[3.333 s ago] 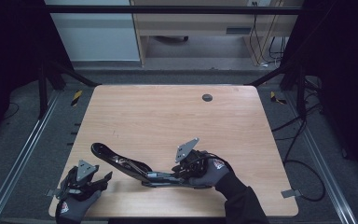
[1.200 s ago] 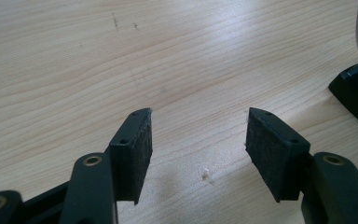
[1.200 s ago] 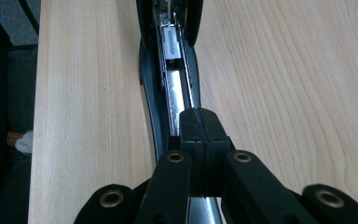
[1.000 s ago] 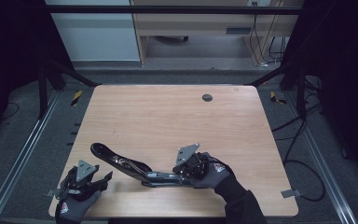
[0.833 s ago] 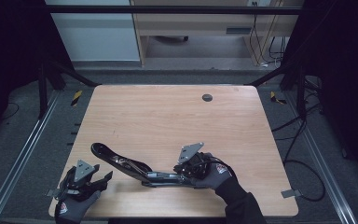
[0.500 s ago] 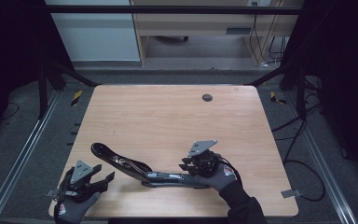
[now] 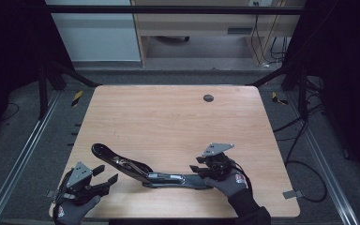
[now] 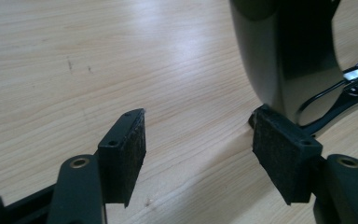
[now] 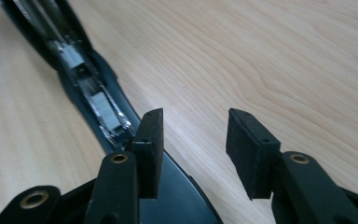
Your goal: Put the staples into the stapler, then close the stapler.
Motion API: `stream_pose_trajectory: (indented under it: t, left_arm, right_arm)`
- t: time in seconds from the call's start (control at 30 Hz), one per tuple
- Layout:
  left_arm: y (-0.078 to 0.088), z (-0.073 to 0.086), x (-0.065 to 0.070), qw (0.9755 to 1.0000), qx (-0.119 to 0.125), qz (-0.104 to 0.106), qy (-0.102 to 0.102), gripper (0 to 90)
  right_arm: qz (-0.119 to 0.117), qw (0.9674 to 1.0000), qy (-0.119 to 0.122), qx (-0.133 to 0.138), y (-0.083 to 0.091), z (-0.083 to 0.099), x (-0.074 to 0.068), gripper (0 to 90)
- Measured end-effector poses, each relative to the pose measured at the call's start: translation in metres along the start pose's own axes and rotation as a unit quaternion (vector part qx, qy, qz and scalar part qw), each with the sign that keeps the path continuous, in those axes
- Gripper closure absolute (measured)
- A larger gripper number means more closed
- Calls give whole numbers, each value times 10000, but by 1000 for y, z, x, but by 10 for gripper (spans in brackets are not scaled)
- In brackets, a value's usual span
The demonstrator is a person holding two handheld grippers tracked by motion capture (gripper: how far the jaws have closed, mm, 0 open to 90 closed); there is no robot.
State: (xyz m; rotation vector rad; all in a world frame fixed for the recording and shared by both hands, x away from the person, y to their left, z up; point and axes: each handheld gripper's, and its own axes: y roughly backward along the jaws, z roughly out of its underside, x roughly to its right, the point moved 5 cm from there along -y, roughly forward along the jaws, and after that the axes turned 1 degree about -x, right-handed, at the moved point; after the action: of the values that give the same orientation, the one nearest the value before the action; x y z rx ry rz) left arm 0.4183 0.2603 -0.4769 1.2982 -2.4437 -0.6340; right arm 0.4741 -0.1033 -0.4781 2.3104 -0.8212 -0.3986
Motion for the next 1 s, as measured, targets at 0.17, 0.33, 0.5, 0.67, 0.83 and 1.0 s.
stream_pose_trajectory:
  t: [0.17, 0.33, 0.5, 0.67, 0.83, 1.0]
  left_arm:
    - [4, -5, 5, 9999, 115, 93, -21, 334]
    - [5, -8, 7, 9997, 200, 114, -22, 321]
    - [7, -13, 9, 9996, 274, 121, -7, 316]
    - [11, -20, 12, 9993, 371, 110, -2, 312]
    - [12, -27, 15, 9990, 436, 103, -32, 312]
    - [13, -35, 18, 9985, 528, 111, -4, 312]
  right_arm:
    - [266, 9989, -326, 213, 13, 13, 10, 534]
    - [414, 9977, -474, 272, 22, 28, 18, 521]
    - [476, 9965, -595, 355, 29, 33, 19, 520]
    - [454, 9969, -560, 307, 30, 38, 16, 589]
    - [405, 9972, -574, 241, 32, 45, 13, 700]
    - [356, 9976, -583, 147, 35, 52, 9, 806]
